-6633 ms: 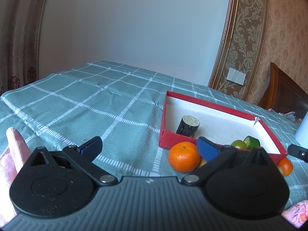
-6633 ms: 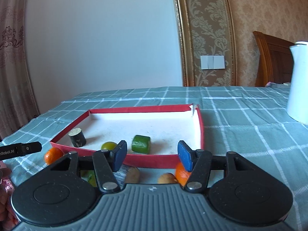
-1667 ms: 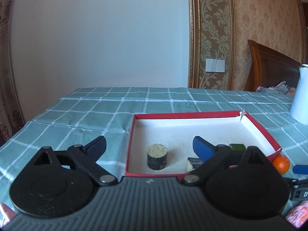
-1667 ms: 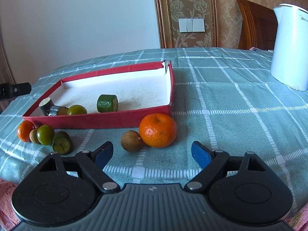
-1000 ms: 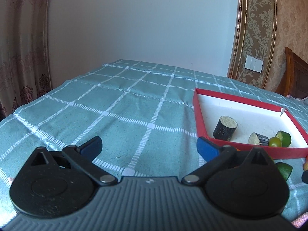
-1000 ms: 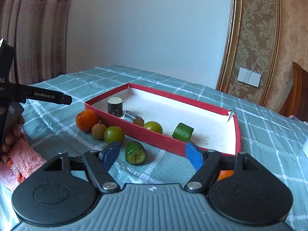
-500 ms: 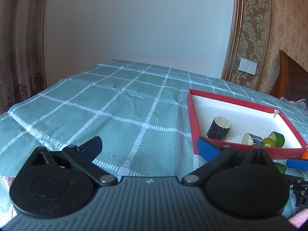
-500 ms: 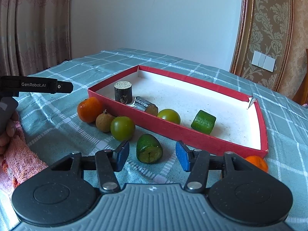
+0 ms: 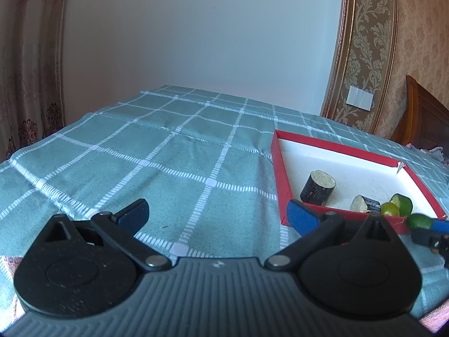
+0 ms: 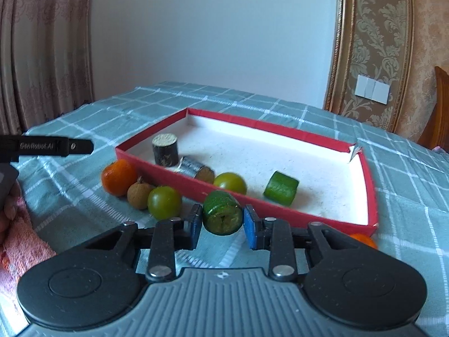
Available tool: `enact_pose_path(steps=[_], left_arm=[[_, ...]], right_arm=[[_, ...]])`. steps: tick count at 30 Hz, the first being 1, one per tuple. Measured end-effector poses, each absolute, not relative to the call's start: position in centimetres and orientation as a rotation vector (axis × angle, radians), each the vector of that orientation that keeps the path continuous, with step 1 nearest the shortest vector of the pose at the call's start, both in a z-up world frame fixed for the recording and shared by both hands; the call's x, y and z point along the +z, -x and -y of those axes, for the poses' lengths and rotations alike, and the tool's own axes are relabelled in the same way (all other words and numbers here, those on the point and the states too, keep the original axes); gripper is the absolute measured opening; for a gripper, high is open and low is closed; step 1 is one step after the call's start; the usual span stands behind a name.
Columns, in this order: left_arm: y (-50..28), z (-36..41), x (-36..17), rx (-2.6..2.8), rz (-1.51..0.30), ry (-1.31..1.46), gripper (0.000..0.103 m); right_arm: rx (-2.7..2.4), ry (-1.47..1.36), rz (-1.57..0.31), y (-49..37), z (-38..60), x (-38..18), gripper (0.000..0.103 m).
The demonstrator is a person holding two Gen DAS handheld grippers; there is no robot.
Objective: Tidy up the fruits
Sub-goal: 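Carry the cucumber slice into the red tray and open the right gripper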
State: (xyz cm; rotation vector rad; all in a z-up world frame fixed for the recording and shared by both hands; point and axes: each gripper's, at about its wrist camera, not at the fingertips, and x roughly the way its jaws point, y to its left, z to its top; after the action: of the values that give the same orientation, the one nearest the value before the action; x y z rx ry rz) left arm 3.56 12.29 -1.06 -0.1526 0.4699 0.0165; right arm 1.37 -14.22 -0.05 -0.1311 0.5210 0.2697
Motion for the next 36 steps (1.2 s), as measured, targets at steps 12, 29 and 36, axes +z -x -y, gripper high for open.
enact_pose_path(steps=[12, 29, 36], left_arm=[[-3.6, -12.3, -1.1, 0.016, -0.473, 0.152, 0.103], [-3.1, -10.5, -0.7, 0.019, -0.451, 0.052, 0.103], [-1.9, -8.0, 0.3, -0.048, -0.442, -0.009, 0.103]], right_arm=[[0.051, 0.063, -0.473, -5.7, 19.8, 1.9, 0.031], [0.014, -0.149, -0.333, 3.4, 24.1, -0.9, 0.058], [0.013, -0.161, -0.348, 3.0, 24.4, -0.9, 0.059]])
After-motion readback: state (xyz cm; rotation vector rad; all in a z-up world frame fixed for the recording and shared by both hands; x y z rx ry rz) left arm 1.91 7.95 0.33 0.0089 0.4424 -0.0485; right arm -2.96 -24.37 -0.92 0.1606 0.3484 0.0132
